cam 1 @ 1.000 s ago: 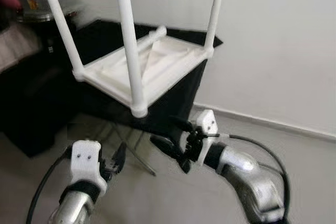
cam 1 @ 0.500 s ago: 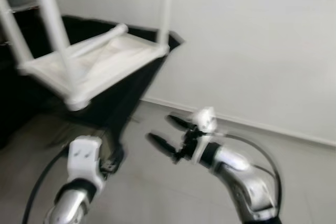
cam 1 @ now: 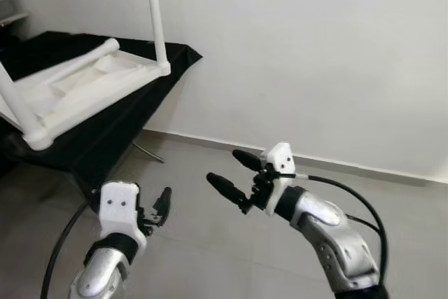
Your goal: Building children table
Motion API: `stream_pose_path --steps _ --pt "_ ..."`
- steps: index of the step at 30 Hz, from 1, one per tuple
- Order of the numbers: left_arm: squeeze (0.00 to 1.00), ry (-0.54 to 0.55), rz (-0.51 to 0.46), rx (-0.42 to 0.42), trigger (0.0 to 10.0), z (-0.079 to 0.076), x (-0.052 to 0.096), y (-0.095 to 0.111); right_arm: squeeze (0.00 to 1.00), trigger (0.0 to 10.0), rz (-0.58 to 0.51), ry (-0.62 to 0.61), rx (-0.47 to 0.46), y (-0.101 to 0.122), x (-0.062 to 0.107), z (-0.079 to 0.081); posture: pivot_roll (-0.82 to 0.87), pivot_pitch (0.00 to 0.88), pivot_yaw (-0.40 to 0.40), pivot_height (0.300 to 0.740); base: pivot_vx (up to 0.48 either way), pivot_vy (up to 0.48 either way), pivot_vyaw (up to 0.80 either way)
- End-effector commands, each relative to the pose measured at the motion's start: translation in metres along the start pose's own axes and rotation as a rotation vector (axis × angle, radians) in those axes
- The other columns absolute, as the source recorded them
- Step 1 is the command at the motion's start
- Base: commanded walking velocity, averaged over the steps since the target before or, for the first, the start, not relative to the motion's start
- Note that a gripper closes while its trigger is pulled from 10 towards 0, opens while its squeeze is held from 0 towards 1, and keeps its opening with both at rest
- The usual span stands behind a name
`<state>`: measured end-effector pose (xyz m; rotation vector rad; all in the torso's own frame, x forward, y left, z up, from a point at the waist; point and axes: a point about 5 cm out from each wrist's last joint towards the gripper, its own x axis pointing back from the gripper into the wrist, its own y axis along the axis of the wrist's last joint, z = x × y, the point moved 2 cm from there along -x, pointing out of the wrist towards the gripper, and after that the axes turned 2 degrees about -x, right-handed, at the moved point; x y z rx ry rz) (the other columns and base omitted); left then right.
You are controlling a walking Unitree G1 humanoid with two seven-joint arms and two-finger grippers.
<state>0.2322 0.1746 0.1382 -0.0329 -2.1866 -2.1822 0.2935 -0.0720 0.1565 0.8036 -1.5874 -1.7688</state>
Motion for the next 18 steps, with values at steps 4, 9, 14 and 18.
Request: stream_pose_path --steps 4,9,14,18 --pt "0.00 -0.012 0.011 0.021 10.0 -0.0019 0.0031 -0.0035 0.00 10.0 0.009 -0.018 0.008 -0.0026 0.0022 -0.0032 -0.01 0.044 -0.006 0.740 0.000 0.000 0.00" --pt "0.00 -0.015 -0.007 0.011 10.0 -0.0035 0.0006 -0.0012 0.00 10.0 0.016 0.004 0.015 -0.0051 0.0029 -0.0018 -0.01 0.035 -0.010 0.740 0.404 0.000 0.72" --pt "0.00 -0.023 -0.005 0.010 10.0 -0.0043 0.0003 -0.0017 0.00 10.0 0.029 -0.017 0.003 -0.0066 0.0022 -0.0048 -0.01 0.033 -0.010 0.740 0.406 0.000 0.00" --pt "0.00 -0.034 -0.008 0.002 10.0 -0.0056 -0.0004 -0.0008 0.00 10.0 0.026 -0.048 -0.028 -0.0059 0.0015 -0.0090 -0.01 0.035 -0.009 0.740 0.403 0.000 0.40"
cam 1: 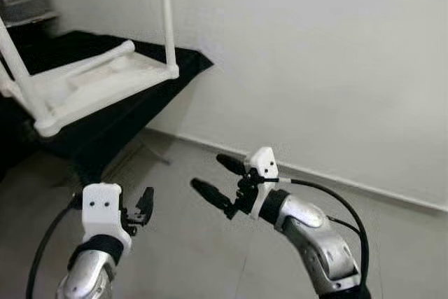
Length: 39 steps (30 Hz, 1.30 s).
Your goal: Building children table
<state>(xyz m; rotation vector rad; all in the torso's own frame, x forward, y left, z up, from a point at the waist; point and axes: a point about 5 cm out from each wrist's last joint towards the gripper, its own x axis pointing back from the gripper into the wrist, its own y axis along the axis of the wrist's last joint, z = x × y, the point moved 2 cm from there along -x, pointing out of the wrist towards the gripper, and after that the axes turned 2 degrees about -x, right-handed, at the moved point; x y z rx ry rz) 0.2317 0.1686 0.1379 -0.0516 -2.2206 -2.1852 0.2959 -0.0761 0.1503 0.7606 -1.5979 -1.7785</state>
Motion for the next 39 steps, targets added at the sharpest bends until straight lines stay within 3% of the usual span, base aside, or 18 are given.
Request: stream_pose_path --steps 1,7,26,35,39 --pt "0.00 -0.007 0.002 -0.012 10.0 0.000 -0.001 0.000 0.00 10.0 0.008 -0.008 -0.005 0.000 0.000 -0.003 -0.01 0.036 -0.010 0.740 0.401 0.000 0.00" --pt "0.00 -0.013 -0.007 -0.016 10.0 -0.001 -0.002 0.002 0.00 10.0 0.000 0.016 0.007 0.001 -0.001 0.001 -0.01 0.037 -0.010 0.740 0.406 0.000 0.52" --pt "0.00 -0.022 -0.020 -0.024 10.0 -0.002 -0.006 0.006 0.00 10.0 0.012 0.112 0.017 0.003 -0.004 0.009 -0.01 0.045 -0.008 0.740 0.409 0.000 0.00" --pt "0.00 -0.021 -0.021 -0.025 10.0 -0.002 -0.006 0.007 0.00 10.0 0.032 0.215 0.079 0.003 -0.005 0.017 -0.01 0.048 -0.005 0.740 0.411 0.000 0.00" --pt "0.00 -0.020 -0.020 -0.025 10.0 -0.001 -0.006 0.007 0.00 10.0 0.038 0.240 0.121 0.002 -0.004 0.021 -0.01 0.051 0.001 0.740 0.409 0.000 0.80"
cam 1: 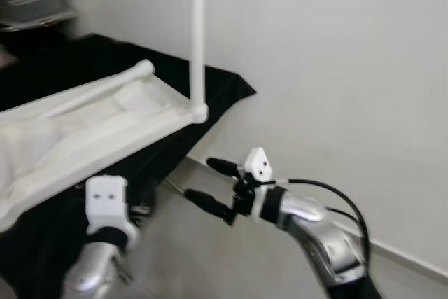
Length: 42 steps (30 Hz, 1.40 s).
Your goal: Building children table
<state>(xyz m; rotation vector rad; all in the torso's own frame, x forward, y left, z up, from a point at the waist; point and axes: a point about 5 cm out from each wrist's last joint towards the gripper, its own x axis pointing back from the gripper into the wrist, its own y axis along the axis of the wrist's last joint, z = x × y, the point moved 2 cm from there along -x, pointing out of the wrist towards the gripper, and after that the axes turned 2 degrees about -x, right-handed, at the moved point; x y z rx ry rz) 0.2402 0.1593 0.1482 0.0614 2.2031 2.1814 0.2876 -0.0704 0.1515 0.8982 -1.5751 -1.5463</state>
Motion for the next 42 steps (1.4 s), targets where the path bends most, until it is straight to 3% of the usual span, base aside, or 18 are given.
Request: stream_pose_path --steps 1,12,19,26,29,31,33,34,35,37,40,42 --pt "0.00 0.031 0.022 -0.019 10.0 0.009 0.003 -0.004 0.00 10.0 -0.014 0.057 0.030 0.003 -0.007 0.010 -0.01 0.048 0.003 0.740 0.405 0.000 0.80" --pt "0.00 0.030 0.023 -0.023 10.0 0.009 0.002 -0.003 0.00 10.0 -0.004 0.119 0.030 0.002 -0.007 0.012 0.00 0.048 -0.001 0.740 0.379 0.000 0.80" --pt "0.00 0.016 0.050 -0.020 10.0 0.006 0.004 -0.007 0.00 10.0 0.074 0.334 0.166 0.010 0.002 0.010 0.01 0.051 -0.012 0.740 0.000 0.000 0.80" --pt "0.00 -0.029 0.060 -0.014 10.0 -0.001 0.009 -0.007 0.00 10.0 0.103 0.379 0.246 0.022 0.001 0.002 0.02 0.052 -0.018 0.740 0.000 0.000 0.80" --pt "0.00 -0.080 0.080 -0.009 10.0 -0.008 0.013 -0.008 0.00 10.0 0.147 0.371 0.299 0.023 -0.002 -0.005 0.03 0.054 -0.015 0.740 0.000 0.000 0.80" --pt "0.00 -0.134 0.099 -0.010 10.0 -0.015 0.016 -0.010 0.00 10.0 0.244 0.363 0.386 0.018 -0.003 -0.012 0.03 0.056 -0.014 0.740 0.000 0.000 0.40" --pt "0.00 -0.134 0.099 -0.010 10.0 -0.015 0.016 -0.010 0.00 10.0 0.244 0.363 0.386 0.018 -0.003 -0.012 0.03 0.056 -0.014 0.740 0.000 0.000 0.00" --pt "0.00 -0.185 0.125 -0.023 10.0 -0.021 0.020 -0.011 0.00 10.0 0.431 0.329 0.460 0.005 0.001 -0.025 0.03 0.062 -0.016 0.740 0.000 0.000 0.00" --pt "0.00 -0.185 0.125 -0.023 10.0 -0.021 0.020 -0.011 0.00 10.0 0.431 0.329 0.460 0.005 0.001 -0.025 0.03 0.062 -0.016 0.740 0.000 0.000 0.00" --pt "0.00 -0.205 0.139 -0.038 10.0 -0.024 0.022 -0.012 0.00 10.0 0.541 0.272 0.496 -0.001 0.003 -0.038 0.03 0.065 -0.019 0.740 0.000 0.000 0.00" --pt "0.00 -0.200 0.146 -0.046 10.0 -0.024 0.023 -0.012 0.00 10.0 0.568 0.230 0.484 0.000 0.001 -0.044 0.03 0.071 -0.023 0.740 0.000 0.000 0.00" --pt "0.00 -0.140 0.174 -0.073 10.0 -0.018 0.027 -0.016 0.00 10.0 0.579 0.194 0.451 0.002 -0.006 -0.046 0.03 0.078 -0.027 0.740 0.000 0.000 0.00"
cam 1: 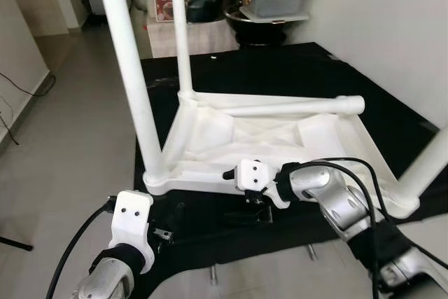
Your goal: Building children table
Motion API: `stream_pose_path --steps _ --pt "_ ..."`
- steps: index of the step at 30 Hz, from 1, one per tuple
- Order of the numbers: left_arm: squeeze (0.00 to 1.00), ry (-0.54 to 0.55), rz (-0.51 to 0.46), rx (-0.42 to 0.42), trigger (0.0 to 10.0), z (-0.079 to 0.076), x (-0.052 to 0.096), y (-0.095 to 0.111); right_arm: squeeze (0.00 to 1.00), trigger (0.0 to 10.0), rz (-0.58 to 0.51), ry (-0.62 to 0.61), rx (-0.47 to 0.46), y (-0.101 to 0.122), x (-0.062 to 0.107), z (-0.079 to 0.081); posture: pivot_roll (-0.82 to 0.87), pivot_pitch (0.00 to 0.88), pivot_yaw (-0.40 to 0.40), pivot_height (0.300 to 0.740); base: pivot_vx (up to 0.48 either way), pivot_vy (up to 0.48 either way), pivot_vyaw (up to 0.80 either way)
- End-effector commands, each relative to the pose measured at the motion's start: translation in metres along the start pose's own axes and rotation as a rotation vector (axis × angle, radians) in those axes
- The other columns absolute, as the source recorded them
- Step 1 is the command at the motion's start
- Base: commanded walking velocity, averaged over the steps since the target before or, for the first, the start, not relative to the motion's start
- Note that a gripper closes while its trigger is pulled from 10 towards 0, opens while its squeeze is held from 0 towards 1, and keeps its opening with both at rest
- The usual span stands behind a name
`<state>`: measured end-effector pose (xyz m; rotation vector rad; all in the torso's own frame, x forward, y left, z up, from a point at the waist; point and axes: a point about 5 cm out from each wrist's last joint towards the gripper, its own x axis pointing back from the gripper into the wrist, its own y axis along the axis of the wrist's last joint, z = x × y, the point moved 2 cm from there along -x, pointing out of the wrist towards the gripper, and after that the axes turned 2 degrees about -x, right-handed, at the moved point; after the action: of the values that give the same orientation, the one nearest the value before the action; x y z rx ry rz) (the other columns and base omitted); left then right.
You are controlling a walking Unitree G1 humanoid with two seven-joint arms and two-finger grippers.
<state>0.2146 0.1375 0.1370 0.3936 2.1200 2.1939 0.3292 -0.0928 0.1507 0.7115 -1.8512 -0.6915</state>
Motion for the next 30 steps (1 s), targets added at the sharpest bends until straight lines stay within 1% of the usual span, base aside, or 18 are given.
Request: stream_pose_path --steps 1,2,4,5,7,8,9,12,15,17,18,24,25,27,30 --pt "0.00 0.067 0.051 -0.036 10.0 0.007 0.005 -0.007 0.00 10.0 -0.009 -0.002 -0.014 0.009 -0.006 -0.002 0.04 0.083 -0.030 0.740 0.000 0.000 0.00" --pt "0.00 0.089 0.057 -0.040 10.0 0.009 0.007 -0.008 0.00 10.0 -0.019 0.003 -0.017 0.012 -0.007 -0.001 0.04 0.083 -0.030 0.740 0.000 0.000 0.00" --pt "0.00 0.171 0.066 -0.056 10.0 0.016 0.013 -0.009 0.00 10.0 -0.052 0.029 -0.038 0.020 -0.014 0.002 0.05 0.094 -0.036 0.740 0.000 0.000 0.00" --pt "0.00 0.171 0.066 -0.056 10.0 0.016 0.013 -0.009 0.00 10.0 -0.052 0.029 -0.038 0.020 -0.014 0.002 0.05 0.094 -0.036 0.740 0.000 0.000 0.00" --pt "0.00 0.237 0.062 -0.038 10.0 0.019 0.021 -0.009 0.00 10.0 -0.089 0.068 -0.066 0.029 -0.023 0.007 0.06 0.107 -0.039 0.740 0.000 0.000 0.00" --pt "0.00 0.249 0.056 -0.030 10.0 0.018 0.024 -0.008 0.00 10.0 -0.086 0.082 -0.078 0.030 -0.027 0.008 0.07 0.120 -0.042 0.740 0.000 0.000 0.00" --pt "0.00 0.249 0.056 -0.030 10.0 0.018 0.024 -0.008 0.00 10.0 -0.086 0.082 -0.078 0.030 -0.027 0.008 0.07 0.120 -0.042 0.740 0.000 0.000 0.00" --pt "0.00 0.258 0.026 -0.054 10.0 0.010 0.032 -0.001 0.00 10.0 -0.051 0.095 -0.098 0.033 -0.044 0.005 0.08 0.147 -0.045 0.740 0.000 0.000 0.00" --pt "0.00 0.263 0.019 -0.055 10.0 0.009 0.034 0.000 0.00 10.0 -0.049 0.096 -0.102 0.037 -0.049 0.004 0.08 0.156 -0.048 0.740 0.000 0.000 0.00" --pt "0.00 0.273 0.020 -0.046 10.0 0.009 0.035 0.001 0.00 10.0 -0.046 0.080 -0.110 0.044 -0.056 -0.003 0.09 0.171 -0.053 0.740 0.000 0.000 0.00" --pt "0.00 0.272 0.022 -0.049 10.0 0.008 0.036 0.001 0.00 10.0 -0.031 0.048 -0.125 0.048 -0.060 -0.008 0.09 0.182 -0.056 0.740 0.000 0.000 0.00" --pt "0.00 0.271 0.022 -0.058 10.0 0.005 0.038 0.002 0.00 10.0 0.011 -0.008 -0.148 0.053 -0.067 -0.017 0.10 0.196 -0.061 0.740 0.000 0.000 0.00" --pt "0.00 0.274 0.023 -0.056 10.0 0.004 0.040 0.003 0.00 10.0 0.014 -0.020 -0.156 0.057 -0.070 -0.019 0.11 0.212 -0.065 0.740 0.000 0.000 0.00" --pt "0.00 0.279 0.026 -0.052 10.0 0.002 0.042 0.004 0.00 10.0 0.031 -0.039 -0.170 0.061 -0.074 -0.023 0.11 0.218 -0.067 0.740 0.000 0.000 0.00" --pt "0.00 0.279 0.027 -0.050 10.0 0.002 0.043 0.004 0.00 10.0 0.046 -0.048 -0.168 0.061 -0.075 -0.024 0.11 0.224 -0.066 0.740 0.000 0.000 0.00"
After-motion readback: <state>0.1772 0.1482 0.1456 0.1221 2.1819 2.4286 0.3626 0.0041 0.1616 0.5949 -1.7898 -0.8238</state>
